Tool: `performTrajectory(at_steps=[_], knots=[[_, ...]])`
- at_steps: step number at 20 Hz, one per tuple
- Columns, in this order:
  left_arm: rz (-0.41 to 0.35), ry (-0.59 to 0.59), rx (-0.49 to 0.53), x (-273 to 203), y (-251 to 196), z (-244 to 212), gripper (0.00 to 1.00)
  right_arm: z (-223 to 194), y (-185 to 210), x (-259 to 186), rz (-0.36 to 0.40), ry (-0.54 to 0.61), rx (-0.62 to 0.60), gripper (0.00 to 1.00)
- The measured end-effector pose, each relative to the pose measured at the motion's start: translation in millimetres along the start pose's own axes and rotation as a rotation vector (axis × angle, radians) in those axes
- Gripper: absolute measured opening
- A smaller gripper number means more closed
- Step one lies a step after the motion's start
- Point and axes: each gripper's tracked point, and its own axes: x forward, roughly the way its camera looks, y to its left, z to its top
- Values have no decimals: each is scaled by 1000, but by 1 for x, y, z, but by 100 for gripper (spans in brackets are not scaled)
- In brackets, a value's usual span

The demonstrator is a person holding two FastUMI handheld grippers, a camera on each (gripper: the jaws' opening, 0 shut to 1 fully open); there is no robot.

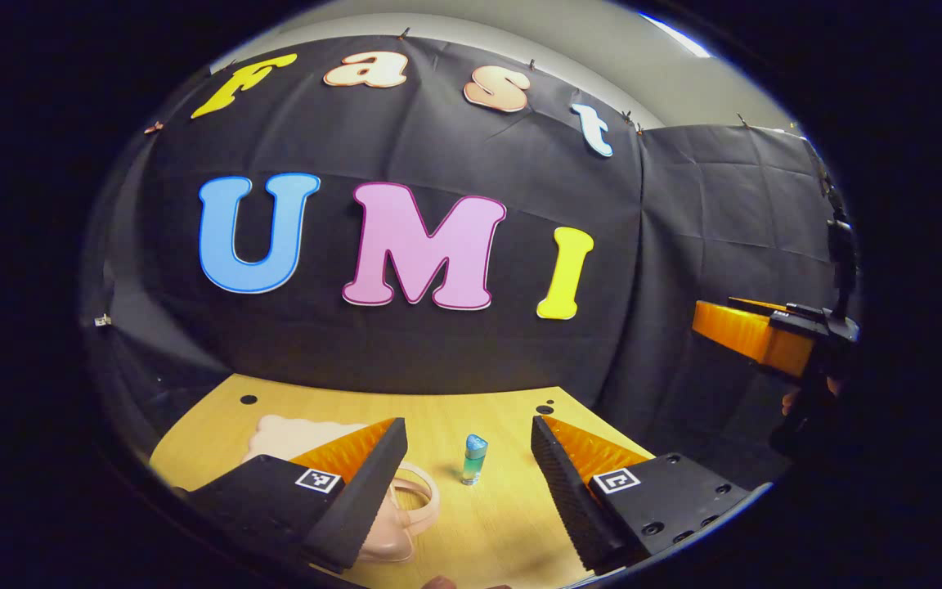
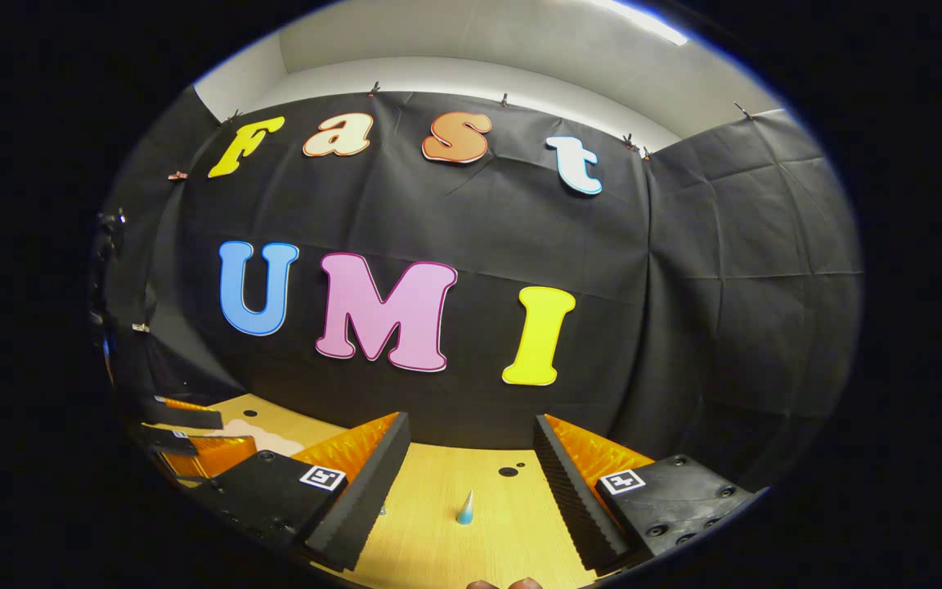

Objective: First open the suitcase, pack the skin care products into it, and then close the suitcase.

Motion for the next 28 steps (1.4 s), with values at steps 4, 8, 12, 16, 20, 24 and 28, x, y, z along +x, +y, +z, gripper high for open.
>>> performTrajectory(at_steps=[4,8,12,16,20,24,28], knots=[[33,254,-145,69,16,-64,96,-30,-35,17,53,32,-10,96],[129,427,-183,108,38,-107,96,-57,-67,23,43,74,7,96],[196,625,-211,133,47,-164,96,-89,-96,35,15,149,56,96],[252,699,-172,154,61,-187,91,-99,-108,43,-2,161,69,96],[286,818,-118,164,59,-208,88,-103,-108,51,3,172,64,96],[308,946,-72,159,67,-240,48,-103,-109,54,4,170,52,96],[212,917,-43,156,63,-212,13,-112,-112,52,2,191,46,96]])
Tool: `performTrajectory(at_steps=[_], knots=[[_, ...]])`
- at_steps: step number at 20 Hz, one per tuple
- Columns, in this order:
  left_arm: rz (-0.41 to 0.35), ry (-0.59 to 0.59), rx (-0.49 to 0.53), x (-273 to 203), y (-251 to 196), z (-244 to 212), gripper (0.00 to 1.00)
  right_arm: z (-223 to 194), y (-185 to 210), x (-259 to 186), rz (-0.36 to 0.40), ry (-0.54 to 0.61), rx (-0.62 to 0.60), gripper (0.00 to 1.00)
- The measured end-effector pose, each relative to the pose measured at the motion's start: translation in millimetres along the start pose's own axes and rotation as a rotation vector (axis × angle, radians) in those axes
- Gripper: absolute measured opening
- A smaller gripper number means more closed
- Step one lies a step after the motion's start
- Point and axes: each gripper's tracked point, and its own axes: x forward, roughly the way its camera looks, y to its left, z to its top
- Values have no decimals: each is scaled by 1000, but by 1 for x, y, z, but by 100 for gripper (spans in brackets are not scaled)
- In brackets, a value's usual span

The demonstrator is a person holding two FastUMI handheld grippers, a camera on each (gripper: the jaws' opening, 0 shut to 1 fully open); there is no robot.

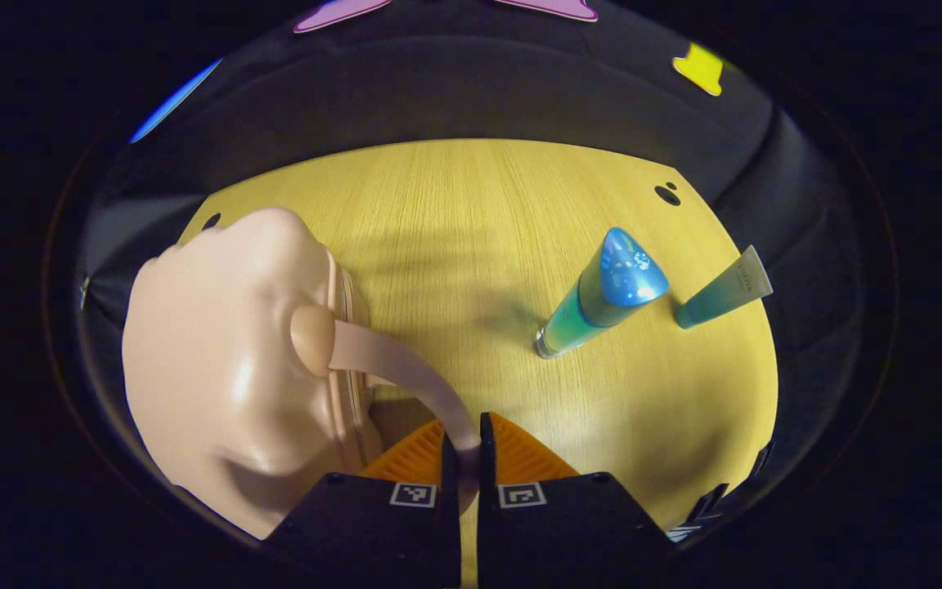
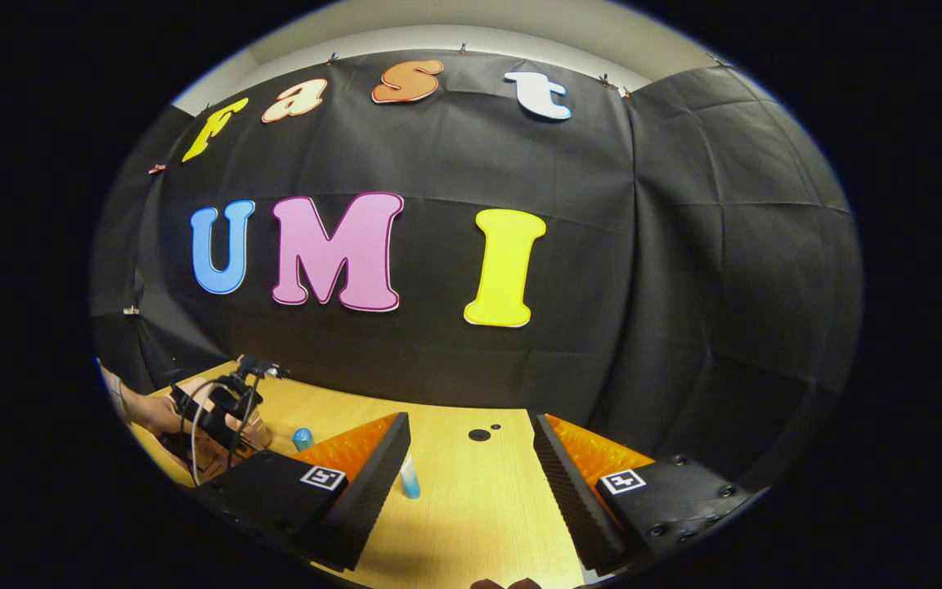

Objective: First open the suitcase, pack the skin care products into it, and then close the suitcase.

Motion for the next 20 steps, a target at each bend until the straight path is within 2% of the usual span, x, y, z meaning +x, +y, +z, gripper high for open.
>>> performTrajectory(at_steps=[3,4,6,9,10,12,13,14,16,17,20], knots=[[-100,-23,-66,-64,9,21,13,-1,9,3,28,-1,-4,96],[-108,-45,-61,-92,22,30,16,0,16,5,49,-3,-1,96],[-110,-105,-76,-144,53,48,12,5,37,10,109,-9,17,96],[-132,-199,-185,-209,121,65,12,17,65,17,155,-25,12,96],[-115,-266,-225,-239,173,69,12,28,76,16,149,-48,8,96],[-82,-317,-239,-263,234,63,12,38,93,17,118,-74,-13,96],[-73,-330,-250,-270,262,60,12,38,99,17,101,-66,-15,96],[-26,-371,-270,-272,331,53,12,44,121,16,79,-61,8,96],[36,-389,-289,-258,405,43,12,45,151,16,78,-29,7,96],[85,-376,-296,-239,452,32,12,51,167,14,66,-27,-4,96],[95,-335,-353,-175,535,12,11,42,189,12,30,28,20,96]])
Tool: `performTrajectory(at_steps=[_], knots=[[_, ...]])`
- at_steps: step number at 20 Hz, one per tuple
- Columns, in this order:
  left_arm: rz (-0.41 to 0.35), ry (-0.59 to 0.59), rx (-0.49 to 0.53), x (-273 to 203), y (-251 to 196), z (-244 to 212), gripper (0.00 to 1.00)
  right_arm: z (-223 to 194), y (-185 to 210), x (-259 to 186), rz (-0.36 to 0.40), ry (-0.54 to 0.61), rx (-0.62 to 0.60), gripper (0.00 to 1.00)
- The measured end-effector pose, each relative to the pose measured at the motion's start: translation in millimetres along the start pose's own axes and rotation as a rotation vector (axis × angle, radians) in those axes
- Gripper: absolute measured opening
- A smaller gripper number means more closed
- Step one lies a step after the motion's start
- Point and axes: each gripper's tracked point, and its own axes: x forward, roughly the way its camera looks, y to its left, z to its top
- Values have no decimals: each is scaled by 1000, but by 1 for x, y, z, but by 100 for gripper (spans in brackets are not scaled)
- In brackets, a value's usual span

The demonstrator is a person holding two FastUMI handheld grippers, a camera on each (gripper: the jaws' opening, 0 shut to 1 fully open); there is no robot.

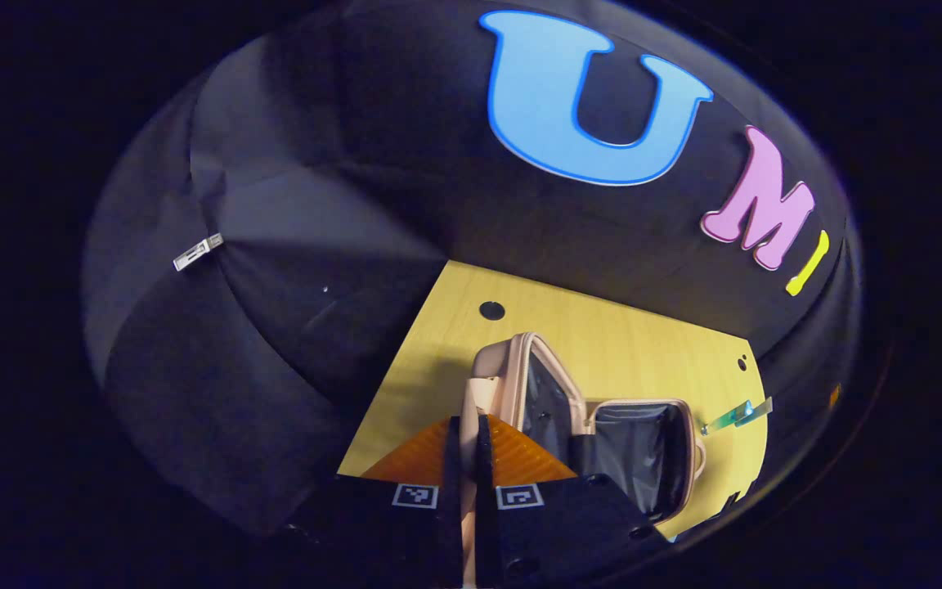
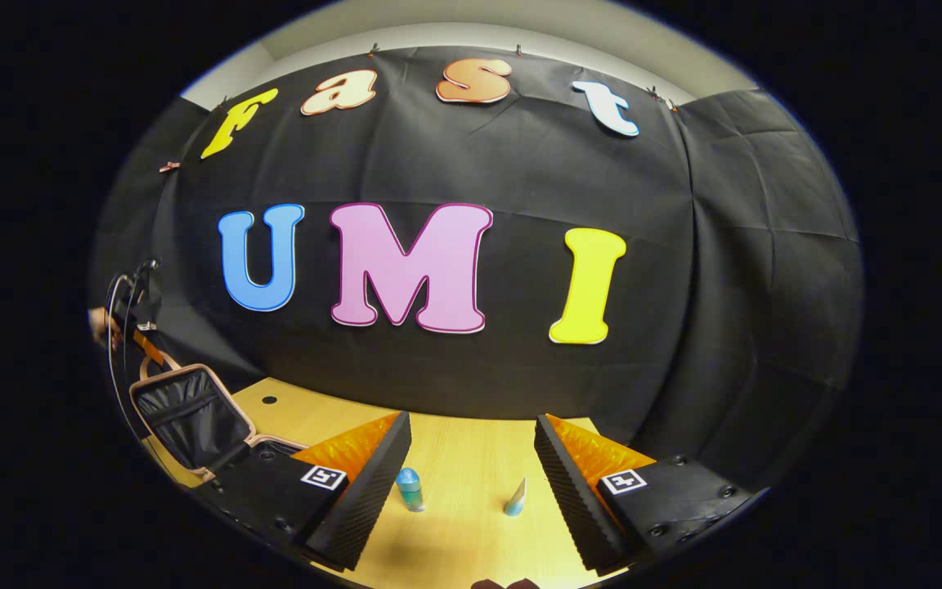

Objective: First open the suitcase, pack the skin care products into it, and then close the suitcase.

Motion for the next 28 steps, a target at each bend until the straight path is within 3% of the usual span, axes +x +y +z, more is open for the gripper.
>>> performTrajectory(at_steps=[5,8,11,12,15,16,17,18,21,22,23,27,28], knots=[[-16,88,-108,85,66,-59,12,-12,10,-14,-77,77,17,96],[12,146,-145,117,87,-104,14,-20,20,-25,-108,111,9,96],[12,144,-173,122,95,-111,22,-17,32,-32,-104,107,2,96],[42,145,-168,122,103,-117,28,-16,35,-35,-101,103,-6,96],[79,41,-132,93,102,-95,77,3,30,-43,-133,14,-21,96],[81,-30,-102,84,96,-84,80,10,28,-45,-143,-18,-25,96],[90,-110,-69,66,87,-68,90,11,28,-47,-142,-44,-34,96],[77,-205,-37,42,66,-52,94,11,29,-46,-131,-51,-39,96],[57,-548,51,-52,-5,1,96,7,25,-47,-114,-45,-17,96],[11,-610,46,-68,-33,6,96,6,26,-48,-106,-46,-9,96],[-64,-645,26,-92,-78,1,95,3,23,-49,-96,-48,-8,96],[-173,-643,6,-108,-180,-21,96,-5,3,-42,-59,-48,-36,96],[-208,-661,31,-117,-235,-32,96,-10,-11,-35,-53,-45,-45,96]])
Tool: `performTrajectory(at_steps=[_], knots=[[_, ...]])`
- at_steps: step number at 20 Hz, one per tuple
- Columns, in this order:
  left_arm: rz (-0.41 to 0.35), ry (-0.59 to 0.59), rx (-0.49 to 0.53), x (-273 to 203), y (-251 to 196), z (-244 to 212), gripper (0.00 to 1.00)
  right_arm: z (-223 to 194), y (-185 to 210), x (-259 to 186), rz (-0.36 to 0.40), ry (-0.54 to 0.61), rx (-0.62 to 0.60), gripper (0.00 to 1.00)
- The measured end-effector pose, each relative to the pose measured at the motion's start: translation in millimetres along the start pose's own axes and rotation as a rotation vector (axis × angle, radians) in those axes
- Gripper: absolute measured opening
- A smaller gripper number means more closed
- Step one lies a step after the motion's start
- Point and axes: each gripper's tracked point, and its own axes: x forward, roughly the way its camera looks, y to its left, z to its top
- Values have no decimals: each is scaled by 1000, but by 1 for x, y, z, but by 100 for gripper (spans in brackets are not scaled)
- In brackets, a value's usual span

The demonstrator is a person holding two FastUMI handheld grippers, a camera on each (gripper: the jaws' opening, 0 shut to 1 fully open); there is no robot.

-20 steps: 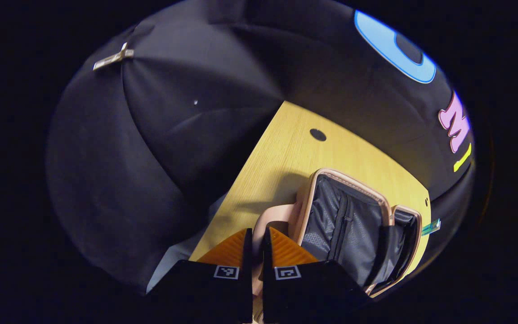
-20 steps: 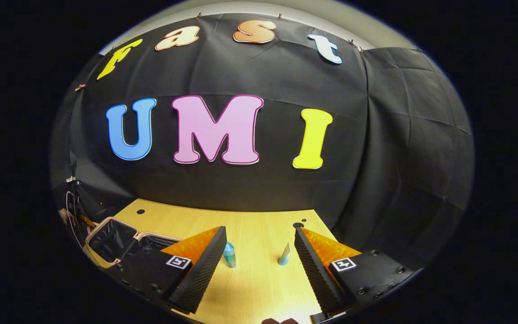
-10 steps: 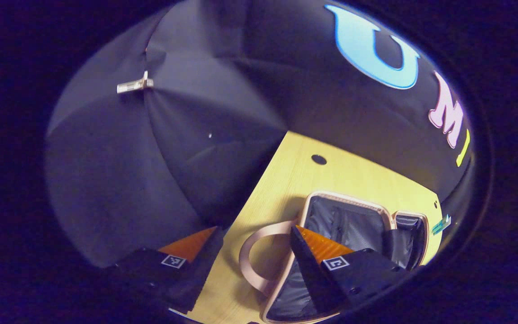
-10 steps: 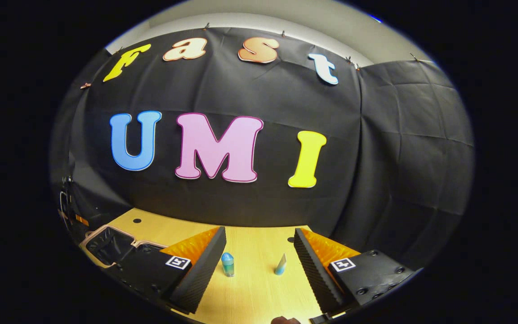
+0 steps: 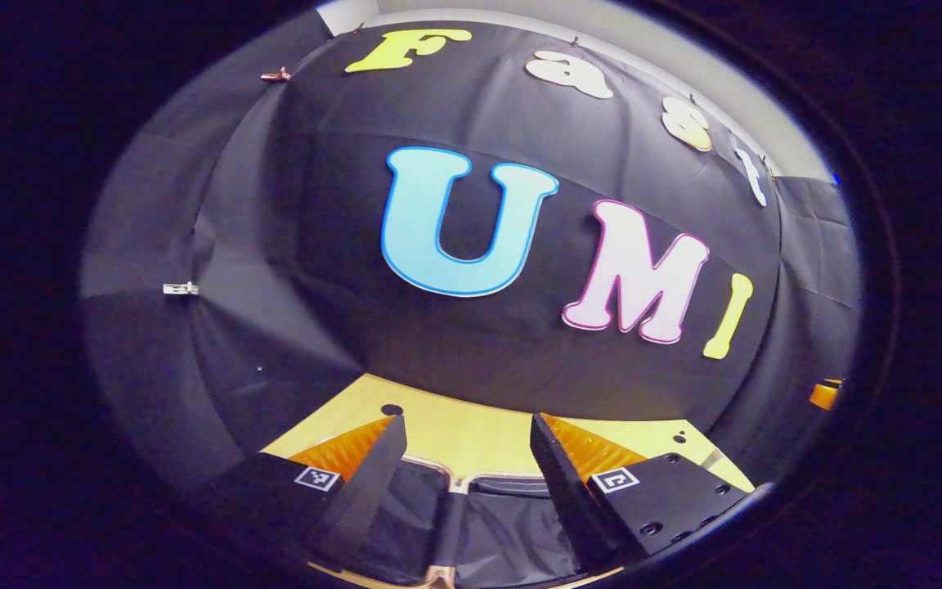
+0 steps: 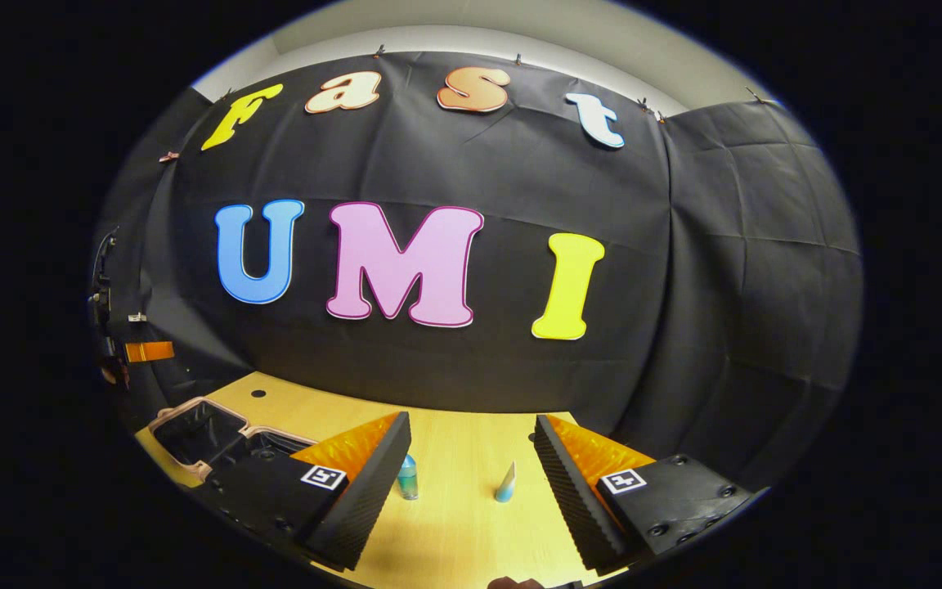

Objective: First open the suitcase, pack the skin care products into it, and then close the suitcase.

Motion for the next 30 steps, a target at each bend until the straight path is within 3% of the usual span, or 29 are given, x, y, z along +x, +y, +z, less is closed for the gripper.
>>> performTrajectory(at_steps=[1,2,4,6,8,11,13,15,19,26,27,28,30], knots=[[-16,-46,29,1,-32,8,95,-6,-6,4,10,8,-1,96],[21,-151,129,-1,-67,27,95,-12,-16,11,22,20,-18,96],[105,-307,218,-9,-97,49,96,-20,-29,19,35,28,-39,96],[51,-382,205,-7,-145,43,95,-30,-38,28,53,43,-39,96],[-28,-259,170,15,-199,-15,96,-45,-42,39,74,71,-29,96],[-84,-155,178,41,-250,-73,96,-71,-47,67,108,101,-32,96],[-115,-38,204,58,-286,-136,96,-91,-47,85,132,121,-27,96],[-120,64,238,78,-301,-191,96,-119,-48,111,158,152,-17,96],[-129,175,285,119,-323,-256,96,-161,-54,148,174,213,-10,97],[-172,331,391,165,-342,-326,95,-194,-62,176,186,272,-17,97],[-151,334,437,166,-337,-323,70,-200,-63,179,181,282,-2,97],[-180,335,428,168,-339,-325,56,-210,-64,182,172,305,8,97],[-199,369,386,174,-344,-330,47,-226,-63,188,170,333,12,97]])
